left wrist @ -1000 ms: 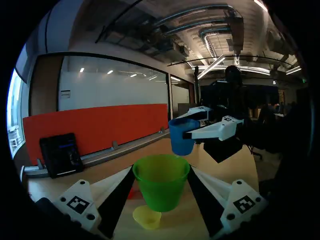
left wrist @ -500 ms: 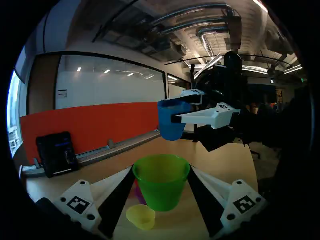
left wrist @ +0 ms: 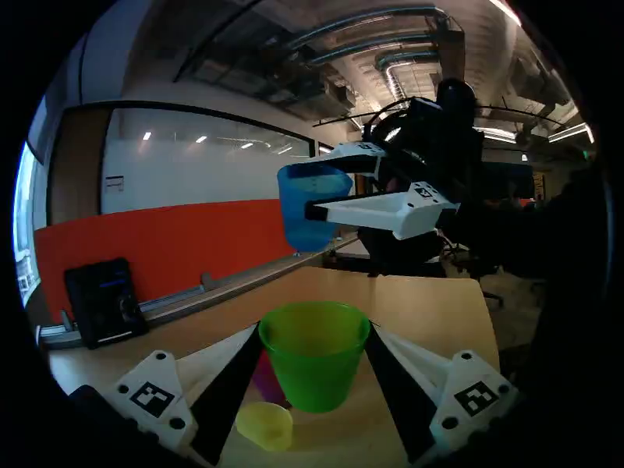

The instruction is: Pour water

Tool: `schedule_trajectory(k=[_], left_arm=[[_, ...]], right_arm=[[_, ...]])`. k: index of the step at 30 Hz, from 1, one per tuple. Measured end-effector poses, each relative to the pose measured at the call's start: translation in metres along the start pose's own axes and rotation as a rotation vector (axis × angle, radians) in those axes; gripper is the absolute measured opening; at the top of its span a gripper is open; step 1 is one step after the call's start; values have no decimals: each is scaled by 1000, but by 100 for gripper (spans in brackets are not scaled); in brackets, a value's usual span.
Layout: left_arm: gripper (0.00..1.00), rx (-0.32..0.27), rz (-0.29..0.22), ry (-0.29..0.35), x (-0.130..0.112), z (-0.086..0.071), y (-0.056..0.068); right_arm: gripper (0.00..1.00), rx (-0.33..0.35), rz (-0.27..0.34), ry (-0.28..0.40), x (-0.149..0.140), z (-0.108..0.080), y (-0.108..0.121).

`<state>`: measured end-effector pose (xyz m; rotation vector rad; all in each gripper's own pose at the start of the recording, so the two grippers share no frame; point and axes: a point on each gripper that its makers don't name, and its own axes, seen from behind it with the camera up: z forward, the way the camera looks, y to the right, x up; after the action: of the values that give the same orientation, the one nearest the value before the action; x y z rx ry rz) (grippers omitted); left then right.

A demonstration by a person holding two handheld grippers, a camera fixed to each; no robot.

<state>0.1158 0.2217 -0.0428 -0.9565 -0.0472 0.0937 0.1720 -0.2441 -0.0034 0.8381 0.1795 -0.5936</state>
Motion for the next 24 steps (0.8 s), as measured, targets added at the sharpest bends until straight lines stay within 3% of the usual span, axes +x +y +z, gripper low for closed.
schedule_trajectory(k=[24], left_arm=[[89,-39,1,15,8,9,13]], right_arm=[[93,12,-365,-9,20,16,16]])
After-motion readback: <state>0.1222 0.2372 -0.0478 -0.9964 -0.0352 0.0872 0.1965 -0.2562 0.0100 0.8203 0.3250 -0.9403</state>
